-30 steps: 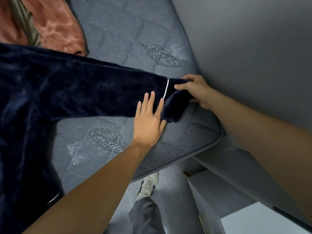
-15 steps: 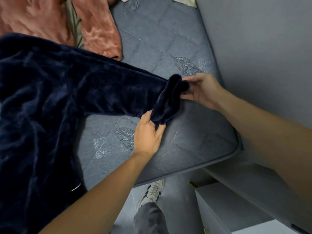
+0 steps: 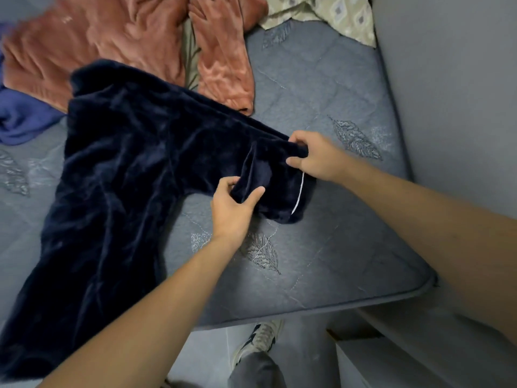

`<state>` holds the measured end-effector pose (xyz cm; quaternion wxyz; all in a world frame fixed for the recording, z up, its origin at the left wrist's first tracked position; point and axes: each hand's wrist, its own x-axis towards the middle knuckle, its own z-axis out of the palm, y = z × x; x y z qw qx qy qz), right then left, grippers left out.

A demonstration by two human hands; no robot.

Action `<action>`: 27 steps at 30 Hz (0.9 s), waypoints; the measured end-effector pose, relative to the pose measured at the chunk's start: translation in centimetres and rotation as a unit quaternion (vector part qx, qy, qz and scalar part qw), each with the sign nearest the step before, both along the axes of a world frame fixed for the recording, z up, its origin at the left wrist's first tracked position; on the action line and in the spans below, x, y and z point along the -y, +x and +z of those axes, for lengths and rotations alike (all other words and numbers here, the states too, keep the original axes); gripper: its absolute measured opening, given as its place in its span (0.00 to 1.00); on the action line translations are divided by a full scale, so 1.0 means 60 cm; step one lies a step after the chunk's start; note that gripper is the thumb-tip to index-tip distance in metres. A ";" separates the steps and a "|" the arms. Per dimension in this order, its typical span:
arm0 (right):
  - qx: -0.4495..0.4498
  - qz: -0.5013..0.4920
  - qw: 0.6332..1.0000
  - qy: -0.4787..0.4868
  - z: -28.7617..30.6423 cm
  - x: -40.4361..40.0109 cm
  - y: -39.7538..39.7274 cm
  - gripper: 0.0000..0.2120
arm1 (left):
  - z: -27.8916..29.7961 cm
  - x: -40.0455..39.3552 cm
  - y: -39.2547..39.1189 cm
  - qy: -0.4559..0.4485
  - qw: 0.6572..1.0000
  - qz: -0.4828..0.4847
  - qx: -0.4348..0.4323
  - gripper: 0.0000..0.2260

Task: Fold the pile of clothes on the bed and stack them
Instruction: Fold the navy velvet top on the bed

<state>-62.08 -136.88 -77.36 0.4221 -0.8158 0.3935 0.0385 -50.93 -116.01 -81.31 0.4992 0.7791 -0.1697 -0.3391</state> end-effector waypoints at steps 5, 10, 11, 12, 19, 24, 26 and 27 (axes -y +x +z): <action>0.007 0.004 1.000 0.007 -0.012 0.009 0.000 0.18 | -0.003 0.011 0.063 0.000 0.997 -0.026 0.077 0.11; 0.041 -0.050 0.991 -0.121 -0.027 0.005 0.017 0.19 | 0.011 0.039 0.107 -0.002 0.986 -0.008 0.167 0.08; 0.056 -0.063 0.985 -0.151 -0.029 -0.001 0.024 0.18 | 0.013 0.043 0.113 -0.006 0.983 0.001 0.184 0.09; 0.066 -0.070 0.980 -0.174 -0.030 -0.009 0.030 0.18 | 0.014 0.042 0.116 0.003 0.981 0.005 0.196 0.09; 0.076 0.071 0.912 -0.397 -0.060 -0.102 0.024 0.18 | 0.013 0.013 0.110 0.102 0.895 -0.102 0.422 0.16; -0.062 0.101 0.939 -0.322 -0.105 -0.111 -0.010 0.27 | -0.023 -0.020 0.097 0.154 0.803 -0.402 0.413 0.29; -0.106 0.063 0.955 -0.269 -0.110 -0.099 -0.009 0.30 | -0.036 -0.027 0.099 0.213 0.792 -0.408 0.401 0.33; -0.115 0.034 0.964 -0.236 -0.109 -0.093 -0.007 0.32 | -0.036 -0.025 0.097 0.223 0.788 -0.403 0.409 0.34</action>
